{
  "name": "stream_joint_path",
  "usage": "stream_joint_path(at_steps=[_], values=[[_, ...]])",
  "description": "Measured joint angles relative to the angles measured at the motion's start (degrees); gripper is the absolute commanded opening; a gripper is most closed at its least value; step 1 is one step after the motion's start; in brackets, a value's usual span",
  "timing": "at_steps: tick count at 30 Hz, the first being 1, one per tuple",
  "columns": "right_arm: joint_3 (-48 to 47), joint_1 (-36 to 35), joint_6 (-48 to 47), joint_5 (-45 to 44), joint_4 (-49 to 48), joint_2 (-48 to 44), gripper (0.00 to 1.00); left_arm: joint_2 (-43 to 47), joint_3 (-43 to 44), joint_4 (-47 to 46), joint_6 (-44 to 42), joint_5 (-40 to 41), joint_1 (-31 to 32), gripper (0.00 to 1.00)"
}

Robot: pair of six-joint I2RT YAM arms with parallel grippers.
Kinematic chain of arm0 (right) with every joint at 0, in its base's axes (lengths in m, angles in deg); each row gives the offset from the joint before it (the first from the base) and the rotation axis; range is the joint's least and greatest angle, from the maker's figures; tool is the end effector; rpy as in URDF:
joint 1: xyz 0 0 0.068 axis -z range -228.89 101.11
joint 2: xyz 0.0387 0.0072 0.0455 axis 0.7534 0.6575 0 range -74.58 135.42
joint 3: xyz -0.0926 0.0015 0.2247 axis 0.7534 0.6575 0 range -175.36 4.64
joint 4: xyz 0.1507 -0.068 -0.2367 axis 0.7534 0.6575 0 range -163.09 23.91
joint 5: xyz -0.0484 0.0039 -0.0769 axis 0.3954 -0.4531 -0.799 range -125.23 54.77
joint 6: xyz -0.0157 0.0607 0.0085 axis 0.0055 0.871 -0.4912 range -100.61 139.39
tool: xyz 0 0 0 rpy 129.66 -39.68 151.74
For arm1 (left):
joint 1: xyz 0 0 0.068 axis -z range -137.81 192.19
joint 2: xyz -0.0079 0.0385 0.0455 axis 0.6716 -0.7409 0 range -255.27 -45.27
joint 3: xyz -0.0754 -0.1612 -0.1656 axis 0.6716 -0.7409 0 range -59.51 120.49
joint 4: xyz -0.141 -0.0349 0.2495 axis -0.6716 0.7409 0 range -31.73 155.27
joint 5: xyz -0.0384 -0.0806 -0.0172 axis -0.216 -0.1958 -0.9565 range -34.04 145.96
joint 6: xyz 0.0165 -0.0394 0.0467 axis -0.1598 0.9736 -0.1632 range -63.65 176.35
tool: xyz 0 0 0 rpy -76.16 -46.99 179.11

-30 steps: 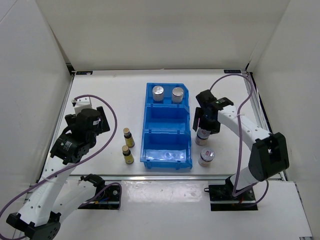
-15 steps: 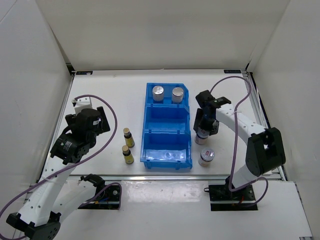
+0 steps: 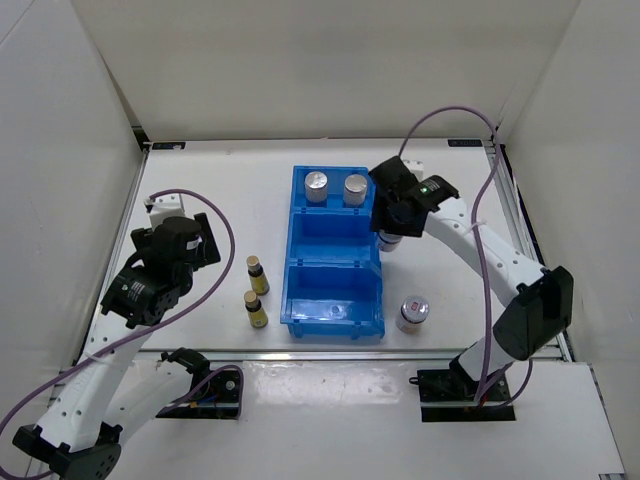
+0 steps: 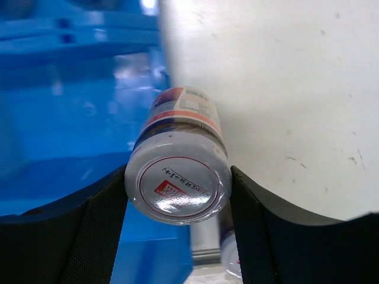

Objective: Organize the condiment bottles

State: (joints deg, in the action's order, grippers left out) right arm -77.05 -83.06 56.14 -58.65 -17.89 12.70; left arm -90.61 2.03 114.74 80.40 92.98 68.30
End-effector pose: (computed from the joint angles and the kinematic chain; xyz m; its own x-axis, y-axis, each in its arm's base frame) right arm 0.2965 0.1780 0.2758 -0.7910 0.1266 -0.5986 0.1477 0.9889 0.0140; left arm 0.1821 -0.0567 0.3405 -0.5051 -0.1149 -0.8554 -0.2924 0.9553 0.0444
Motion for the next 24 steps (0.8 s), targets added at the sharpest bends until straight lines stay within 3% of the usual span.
stream_joint_path(at_steps=[7, 17, 20, 21, 24], values=[[-7.7, -6.2, -1.7, 0.3, -1.2, 6.4, 0.00, -0.1, 0.0, 0.0, 0.0, 0.0, 0.0, 1.00], [-9.6, -6.2, -3.2, 6.1, -4.3, 18.8, 0.00, -0.8, 0.0, 0.0, 0.0, 0.0, 0.0, 1.00], [-9.6, -6.0, -3.6, 7.9, -5.0, 20.6, 0.17, -1.0, 0.0, 0.0, 0.0, 0.0, 0.0, 1.00], [-9.6, -6.0, -3.8, 8.2, -5.2, 20.8, 0.40, -1.1, 0.0, 0.0, 0.0, 0.0, 0.0, 1.00], [-9.6, -6.0, -4.3, 8.8, -5.9, 20.9, 0.85, -1.1, 0.0, 0.0, 0.0, 0.0, 0.0, 1.00]])
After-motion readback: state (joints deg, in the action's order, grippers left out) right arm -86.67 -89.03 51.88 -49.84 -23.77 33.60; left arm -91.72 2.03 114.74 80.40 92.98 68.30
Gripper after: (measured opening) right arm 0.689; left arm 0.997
